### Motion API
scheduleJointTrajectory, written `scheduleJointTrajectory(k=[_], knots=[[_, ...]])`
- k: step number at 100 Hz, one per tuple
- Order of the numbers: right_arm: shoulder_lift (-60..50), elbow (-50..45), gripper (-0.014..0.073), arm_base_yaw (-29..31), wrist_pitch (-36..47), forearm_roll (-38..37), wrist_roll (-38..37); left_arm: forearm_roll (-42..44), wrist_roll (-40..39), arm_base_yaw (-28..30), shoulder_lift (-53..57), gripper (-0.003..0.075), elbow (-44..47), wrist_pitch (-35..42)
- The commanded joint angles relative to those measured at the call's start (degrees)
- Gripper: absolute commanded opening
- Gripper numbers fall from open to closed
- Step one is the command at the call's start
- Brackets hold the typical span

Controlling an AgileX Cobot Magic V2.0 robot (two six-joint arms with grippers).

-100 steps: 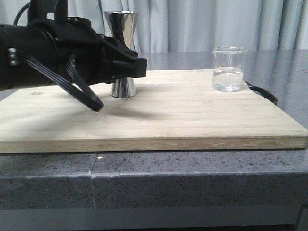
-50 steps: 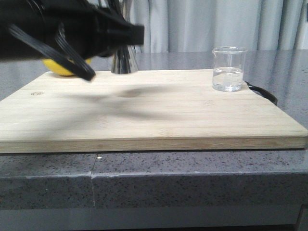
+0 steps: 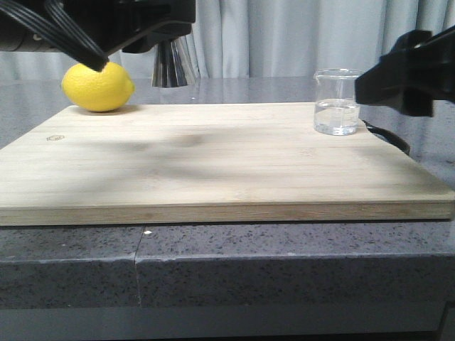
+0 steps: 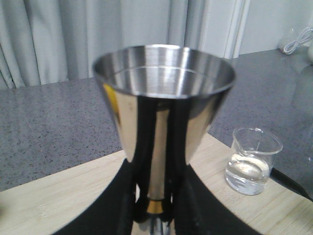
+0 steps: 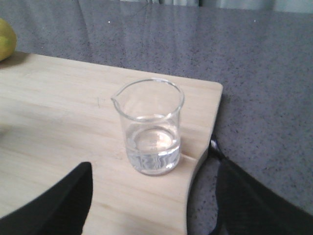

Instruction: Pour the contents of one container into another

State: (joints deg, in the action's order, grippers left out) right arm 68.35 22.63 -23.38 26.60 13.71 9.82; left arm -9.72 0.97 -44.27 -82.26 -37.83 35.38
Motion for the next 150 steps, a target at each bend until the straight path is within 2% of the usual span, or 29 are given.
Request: scheduleJointTrajectory(k=[1,58,106,131,138,150], knots=[[2.0,1.4,0.0480,-0.2,10.2,-1.3,0.6,0.4,-0.5,-0.4,2.2,-0.0019,-1.6,4.2],[14.5,2.4,0.0479,-0.4,25.7,-4.9,-1.4,0.4,-0.5,-0.4,2.2,-0.0019,-1.6,4.1],[21.2,8.4,0.0478,-0.4,27.3,-5.0,-1.4,1.2,-0.5,-0.4,2.2,-0.0019,-1.6,2.7],[22.0,8.6,0.0473,-0.4,27.5,-5.0,-1.4,1.2,-0.5,-0.4,2.2,-0.0020,-1.6,2.7],[22.0,8.6,0.0440,-0.4,27.5,-5.0,-1.4,1.2,-0.5,-0.4,2.2,-0.0020,-1.6,2.7],[22.0,8.6,0.0318,-0.4,27.6,-5.0,-1.4,1.2,-0.5,-0.4,2.2,-0.0020,-1.6,2.7]])
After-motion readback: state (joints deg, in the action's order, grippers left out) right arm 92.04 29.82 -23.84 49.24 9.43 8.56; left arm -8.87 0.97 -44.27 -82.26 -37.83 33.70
